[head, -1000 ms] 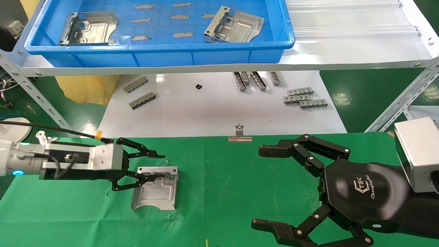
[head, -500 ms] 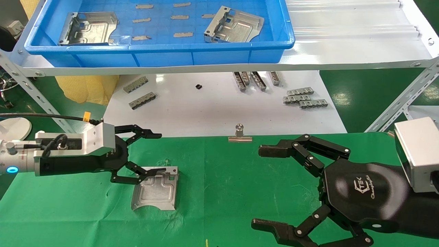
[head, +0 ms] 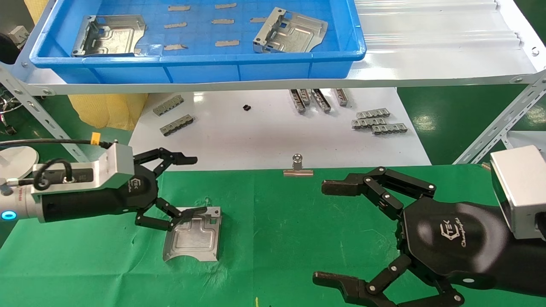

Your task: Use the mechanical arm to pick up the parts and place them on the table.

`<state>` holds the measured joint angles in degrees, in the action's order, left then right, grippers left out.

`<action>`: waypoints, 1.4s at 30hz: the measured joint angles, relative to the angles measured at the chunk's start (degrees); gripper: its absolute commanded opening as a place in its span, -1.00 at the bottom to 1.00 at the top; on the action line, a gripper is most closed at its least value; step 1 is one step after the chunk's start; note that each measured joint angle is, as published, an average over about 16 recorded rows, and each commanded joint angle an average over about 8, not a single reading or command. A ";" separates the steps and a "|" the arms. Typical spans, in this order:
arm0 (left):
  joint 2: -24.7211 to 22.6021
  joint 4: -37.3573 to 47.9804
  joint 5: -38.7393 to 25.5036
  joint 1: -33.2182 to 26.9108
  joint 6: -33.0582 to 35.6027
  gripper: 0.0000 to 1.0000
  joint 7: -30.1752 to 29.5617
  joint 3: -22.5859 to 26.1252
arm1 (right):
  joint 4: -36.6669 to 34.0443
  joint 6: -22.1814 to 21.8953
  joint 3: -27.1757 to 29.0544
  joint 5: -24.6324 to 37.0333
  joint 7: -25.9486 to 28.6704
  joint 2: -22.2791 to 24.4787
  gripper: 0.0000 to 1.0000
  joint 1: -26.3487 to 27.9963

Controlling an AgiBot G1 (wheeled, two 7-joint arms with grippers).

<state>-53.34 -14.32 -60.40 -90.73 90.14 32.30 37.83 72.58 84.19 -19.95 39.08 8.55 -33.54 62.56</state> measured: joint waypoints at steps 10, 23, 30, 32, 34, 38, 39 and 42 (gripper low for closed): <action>3.79 -12.27 3.84 6.04 -0.92 1.00 -8.91 -4.52 | 0.00 0.00 -0.01 -0.01 0.00 0.00 1.00 0.00; 8.71 -28.17 8.81 13.87 -2.11 1.00 -20.47 -10.37 | 0.00 -0.01 -0.02 -0.01 -0.01 0.01 1.00 0.01; 11.35 -36.73 11.49 18.08 -2.76 1.00 -26.68 -13.52 | 0.00 -0.01 -0.03 -0.02 -0.01 0.01 1.00 0.01; 12.11 -39.19 12.26 19.29 -2.94 1.00 -28.47 -14.43 | 0.00 -0.01 -0.03 -0.02 -0.01 0.01 1.00 0.01; 12.87 -41.64 13.03 20.50 -3.13 1.00 -30.25 -15.33 | 0.00 -0.01 -0.03 -0.02 -0.01 0.01 1.00 0.01; 14.38 -46.53 14.56 22.90 -3.49 1.00 -33.80 -17.13 | 0.00 -0.01 -0.03 -0.02 -0.02 0.01 1.00 0.01; 14.76 -47.75 14.94 23.50 -3.58 1.00 -34.69 -17.58 | 0.00 -0.01 -0.03 -0.02 -0.02 0.01 1.00 0.01; 15.85 -51.28 16.04 25.24 -3.85 1.00 -37.25 -18.88 | 0.00 -0.01 -0.04 -0.02 -0.02 0.01 1.00 0.01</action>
<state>-37.48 -65.60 -44.35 -65.49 86.29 -4.96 18.96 72.58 84.18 -19.99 39.06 8.53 -33.52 62.57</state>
